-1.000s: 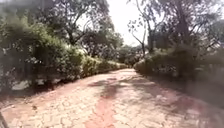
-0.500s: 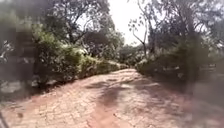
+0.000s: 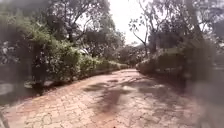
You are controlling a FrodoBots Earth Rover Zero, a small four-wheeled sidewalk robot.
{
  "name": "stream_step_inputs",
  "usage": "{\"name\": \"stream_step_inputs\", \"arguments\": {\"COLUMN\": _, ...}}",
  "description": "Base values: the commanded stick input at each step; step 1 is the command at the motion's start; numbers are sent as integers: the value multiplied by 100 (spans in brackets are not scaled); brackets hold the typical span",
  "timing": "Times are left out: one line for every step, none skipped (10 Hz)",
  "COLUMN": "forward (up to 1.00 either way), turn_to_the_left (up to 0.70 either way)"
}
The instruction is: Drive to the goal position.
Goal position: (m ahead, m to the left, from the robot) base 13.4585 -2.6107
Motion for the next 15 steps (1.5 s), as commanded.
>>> {"name": "stream_step_inputs", "arguments": {"forward": 70, "turn_to_the_left": 0}}
{"name": "stream_step_inputs", "arguments": {"forward": 70, "turn_to_the_left": 0}}
{"name": "stream_step_inputs", "arguments": {"forward": 70, "turn_to_the_left": -35}}
{"name": "stream_step_inputs", "arguments": {"forward": 70, "turn_to_the_left": -35}}
{"name": "stream_step_inputs", "arguments": {"forward": 70, "turn_to_the_left": -35}}
{"name": "stream_step_inputs", "arguments": {"forward": 70, "turn_to_the_left": -35}}
{"name": "stream_step_inputs", "arguments": {"forward": 70, "turn_to_the_left": 0}}
{"name": "stream_step_inputs", "arguments": {"forward": 70, "turn_to_the_left": 0}}
{"name": "stream_step_inputs", "arguments": {"forward": 70, "turn_to_the_left": 0}}
{"name": "stream_step_inputs", "arguments": {"forward": 70, "turn_to_the_left": 0}}
{"name": "stream_step_inputs", "arguments": {"forward": 70, "turn_to_the_left": 0}}
{"name": "stream_step_inputs", "arguments": {"forward": 70, "turn_to_the_left": 0}}
{"name": "stream_step_inputs", "arguments": {"forward": 70, "turn_to_the_left": 0}}
{"name": "stream_step_inputs", "arguments": {"forward": 70, "turn_to_the_left": 0}}
{"name": "stream_step_inputs", "arguments": {"forward": 70, "turn_to_the_left": 0}}
